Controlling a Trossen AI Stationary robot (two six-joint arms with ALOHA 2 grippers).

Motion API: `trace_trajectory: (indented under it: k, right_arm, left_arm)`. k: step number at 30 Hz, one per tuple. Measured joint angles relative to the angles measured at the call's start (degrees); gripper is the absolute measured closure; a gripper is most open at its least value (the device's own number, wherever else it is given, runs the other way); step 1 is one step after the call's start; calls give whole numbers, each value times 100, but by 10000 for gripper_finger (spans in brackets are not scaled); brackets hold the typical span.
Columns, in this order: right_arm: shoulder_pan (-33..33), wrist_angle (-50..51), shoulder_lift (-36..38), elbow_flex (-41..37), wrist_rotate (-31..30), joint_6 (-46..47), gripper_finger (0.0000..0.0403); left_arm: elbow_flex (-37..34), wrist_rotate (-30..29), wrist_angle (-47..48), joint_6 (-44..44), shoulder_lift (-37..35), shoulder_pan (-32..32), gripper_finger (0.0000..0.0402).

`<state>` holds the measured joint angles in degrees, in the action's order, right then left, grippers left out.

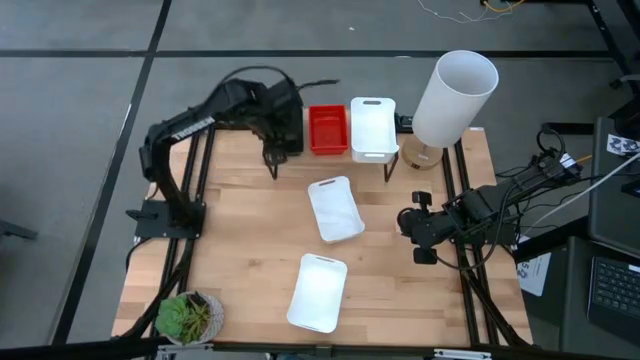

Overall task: Stack baskets on shelf by color
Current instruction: Stack the black bin on top of the other black bin on the shelf

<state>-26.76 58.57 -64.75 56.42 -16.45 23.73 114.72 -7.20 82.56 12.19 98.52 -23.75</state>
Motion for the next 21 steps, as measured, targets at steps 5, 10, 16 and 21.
trace_trajectory:
  k: [5, 10, 16, 21]
  right_arm:
    - [0, 0, 0, 0, 0, -2, 306]
    - [0, 0, 0, 0, 0, 4, 306]
    - [-1, 0, 0, 0, 0, -4, 306]
    - [-1, 0, 0, 0, 0, 4, 306]
  left_arm:
    - [0, 586, -35, 503, 11, -423, 401]
    - [-221, 654, -104, 548, 85, -436, 401]
    - [-829, 432, -541, 602, 76, -303, 402]
    - [-1042, 435, -951, 644, 76, -207, 401]
